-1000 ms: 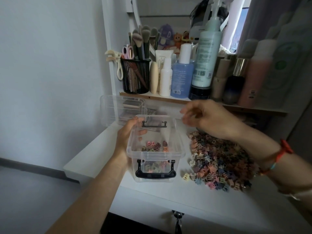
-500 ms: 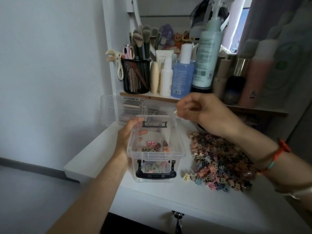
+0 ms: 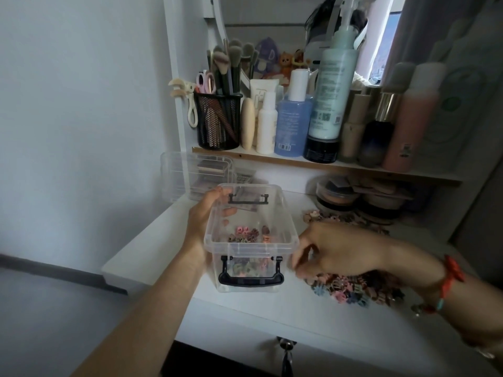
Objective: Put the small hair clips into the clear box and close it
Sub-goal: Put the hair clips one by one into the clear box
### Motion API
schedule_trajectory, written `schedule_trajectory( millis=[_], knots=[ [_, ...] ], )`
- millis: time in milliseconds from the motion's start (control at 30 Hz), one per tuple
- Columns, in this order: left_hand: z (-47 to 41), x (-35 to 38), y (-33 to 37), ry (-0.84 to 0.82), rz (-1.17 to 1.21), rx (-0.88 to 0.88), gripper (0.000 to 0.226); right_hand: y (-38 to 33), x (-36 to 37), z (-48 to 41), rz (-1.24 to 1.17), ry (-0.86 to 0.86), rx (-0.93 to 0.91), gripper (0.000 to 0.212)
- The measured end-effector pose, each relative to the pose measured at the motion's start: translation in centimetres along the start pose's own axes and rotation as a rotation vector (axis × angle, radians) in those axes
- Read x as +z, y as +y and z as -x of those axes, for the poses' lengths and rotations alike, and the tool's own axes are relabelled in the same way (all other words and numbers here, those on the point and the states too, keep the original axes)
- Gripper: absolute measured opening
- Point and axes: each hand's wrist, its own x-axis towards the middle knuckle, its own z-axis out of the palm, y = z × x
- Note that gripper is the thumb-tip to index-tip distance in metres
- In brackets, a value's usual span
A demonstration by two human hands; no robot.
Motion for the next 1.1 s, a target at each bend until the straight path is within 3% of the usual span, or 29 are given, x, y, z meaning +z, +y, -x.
schedule_trajectory(
  millis=[100,167,200,300,401,534,601,701,868,1001,1102],
  knots=[
    [0.0,0.0,0.1,-0.01,0.007,-0.014,0.022,0.3,-2.3,-0.2,-0.143,0.356,0.042,0.009],
    [0.1,0.1,0.2,-0.02,0.015,-0.019,0.022,-0.5,-3.4,-0.2,-0.308,0.628,-0.019,0.01],
    [0.2,0.1,0.3,-0.018,0.015,-0.018,0.022,-1.0,-3.5,-0.3,-0.358,0.675,-0.071,0.011],
    [0.5,0.3,0.3,0.002,0.005,-0.001,0.02,-1.9,-3.4,-0.6,-0.261,0.586,-0.136,0.023],
    [0.4,0.2,0.3,-0.007,0.009,-0.016,0.02,-0.8,-3.4,-0.2,-0.153,0.537,-0.068,0.012],
    [0.3,0.1,0.2,-0.014,0.015,-0.016,0.022,-0.3,-1.6,0.6,0.003,0.076,-0.003,0.012],
    [0.4,0.1,0.1,-0.013,0.01,-0.002,0.022,-0.2,-0.3,0.5,0.085,-0.028,0.024,0.02],
    [0.6,0.2,0.1,0.001,0.014,0.01,0.022,-0.2,-0.1,0.4,0.125,-0.001,0.042,0.017],
    [0.5,0.0,0.1,-0.021,0.034,0.011,0.026,-0.4,-3.0,0.3,0.065,0.257,0.038,0.013],
    [0.5,-0.1,0.0,-0.021,0.026,0.008,0.025,-0.7,-2.0,0.3,0.125,0.027,0.044,0.018],
    [0.6,0.0,0.1,-0.019,0.025,0.007,0.023,-0.4,0.0,0.0,0.209,-0.007,0.04,0.016]
  ],
)
